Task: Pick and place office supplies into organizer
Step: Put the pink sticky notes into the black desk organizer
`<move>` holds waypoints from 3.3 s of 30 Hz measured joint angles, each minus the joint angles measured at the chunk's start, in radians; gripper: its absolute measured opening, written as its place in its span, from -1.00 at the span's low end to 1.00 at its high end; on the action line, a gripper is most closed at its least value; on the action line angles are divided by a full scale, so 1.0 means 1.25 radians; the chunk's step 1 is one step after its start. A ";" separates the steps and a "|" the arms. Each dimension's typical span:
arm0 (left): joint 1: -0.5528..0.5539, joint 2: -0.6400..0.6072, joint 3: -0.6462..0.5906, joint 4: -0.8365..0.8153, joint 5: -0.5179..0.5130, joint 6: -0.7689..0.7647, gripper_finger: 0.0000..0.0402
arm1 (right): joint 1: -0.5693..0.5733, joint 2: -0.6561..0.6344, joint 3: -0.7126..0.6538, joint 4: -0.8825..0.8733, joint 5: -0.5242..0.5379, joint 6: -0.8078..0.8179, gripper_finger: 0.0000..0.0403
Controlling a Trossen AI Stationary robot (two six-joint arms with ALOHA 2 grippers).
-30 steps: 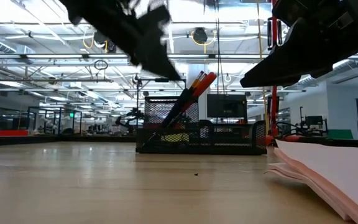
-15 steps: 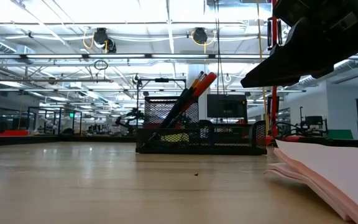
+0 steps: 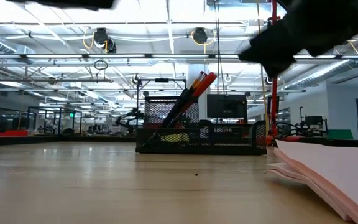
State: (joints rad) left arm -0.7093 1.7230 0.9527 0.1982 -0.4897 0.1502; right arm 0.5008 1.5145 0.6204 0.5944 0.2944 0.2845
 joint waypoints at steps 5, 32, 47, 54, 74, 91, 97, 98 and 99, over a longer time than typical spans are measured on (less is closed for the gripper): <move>0.054 0.039 0.000 0.090 0.026 0.004 -0.95 | -0.014 -0.010 0.029 -0.065 0.014 -0.131 -0.45; 0.100 0.060 0.000 0.126 0.254 -0.046 -0.97 | 0.079 -0.010 0.029 -0.127 -0.058 -0.147 -0.99; 0.099 0.060 0.000 0.192 0.247 -0.036 -0.94 | 0.242 0.013 0.029 -0.162 -0.136 0.131 -1.00; 0.128 0.060 0.000 0.193 0.245 -0.067 -0.95 | 0.250 0.156 0.051 -0.065 -0.158 0.169 -1.00; 0.142 0.060 0.000 0.165 0.244 -0.083 -0.92 | 0.168 0.354 0.196 -0.112 -0.189 0.164 -1.00; 0.143 0.070 0.000 0.157 0.243 -0.085 -0.98 | 0.158 0.285 0.209 -0.170 0.005 0.012 -1.00; 0.137 0.125 0.000 0.196 0.186 -0.065 -0.91 | 0.175 0.191 0.221 -0.336 0.172 0.016 -1.00; 0.136 0.136 0.000 0.207 0.169 -0.056 -0.91 | 0.174 0.182 0.216 -0.342 0.195 0.024 -1.00; 0.135 0.146 0.000 0.215 0.157 -0.047 -0.92 | 0.171 0.172 0.210 -0.344 0.211 0.035 -1.00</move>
State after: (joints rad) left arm -0.5409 1.9055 0.9527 0.4675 -0.2932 0.0910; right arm 0.7142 1.7294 0.8826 0.1645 0.5578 0.3282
